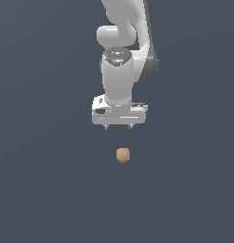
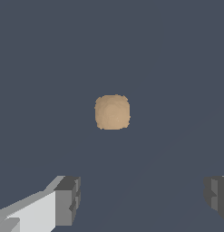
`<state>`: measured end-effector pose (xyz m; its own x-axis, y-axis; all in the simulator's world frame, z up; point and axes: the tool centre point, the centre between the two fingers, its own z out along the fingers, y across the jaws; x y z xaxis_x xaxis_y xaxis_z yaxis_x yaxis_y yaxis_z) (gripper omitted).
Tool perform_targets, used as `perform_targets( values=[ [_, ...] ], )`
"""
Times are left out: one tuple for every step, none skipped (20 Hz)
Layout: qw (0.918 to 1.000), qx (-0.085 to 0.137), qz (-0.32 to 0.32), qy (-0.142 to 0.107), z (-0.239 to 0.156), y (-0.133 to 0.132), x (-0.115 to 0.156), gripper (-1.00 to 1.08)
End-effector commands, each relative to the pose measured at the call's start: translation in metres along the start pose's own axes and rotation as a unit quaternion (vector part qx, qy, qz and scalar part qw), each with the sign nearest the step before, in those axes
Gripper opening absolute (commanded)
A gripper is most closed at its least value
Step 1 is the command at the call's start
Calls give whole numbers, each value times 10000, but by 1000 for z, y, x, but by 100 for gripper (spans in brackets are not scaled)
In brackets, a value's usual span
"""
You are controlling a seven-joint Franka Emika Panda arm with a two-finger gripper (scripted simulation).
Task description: Pick up the object and move it to a goal position.
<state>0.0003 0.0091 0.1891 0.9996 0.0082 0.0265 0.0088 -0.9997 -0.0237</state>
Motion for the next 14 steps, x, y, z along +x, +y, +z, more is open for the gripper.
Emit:
perform_targets(
  values=[
    [10000, -4, 4, -2, 1, 1, 1, 100],
    [10000, -5, 2, -4, 2, 1, 2, 100],
    [10000, -7, -4, -7, 4, 0, 3, 100],
    [10000, -9, -11, -10, 6, 0, 4, 100],
    [10000, -12, -19, -14, 8, -1, 6, 100],
    [10000, -16, -28, -18, 11, -2, 8, 100],
    [10000, -20, -36, -22, 14, -2, 10, 100],
    [10000, -25, -46, -27, 17, -3, 12, 100],
    [10000, -30, -56, -33, 21, -4, 15, 100],
    [10000, -36, -68, -39, 25, -4, 18, 100],
    [9999, -42, -81, -46, 30, -5, 21, 100],
    [9999, -48, -95, -53, 35, -7, 24, 100],
    [9999, -55, -110, -60, 41, -8, 27, 100],
    [9999, -62, -126, -68, 47, -9, 30, 100]
  ],
)
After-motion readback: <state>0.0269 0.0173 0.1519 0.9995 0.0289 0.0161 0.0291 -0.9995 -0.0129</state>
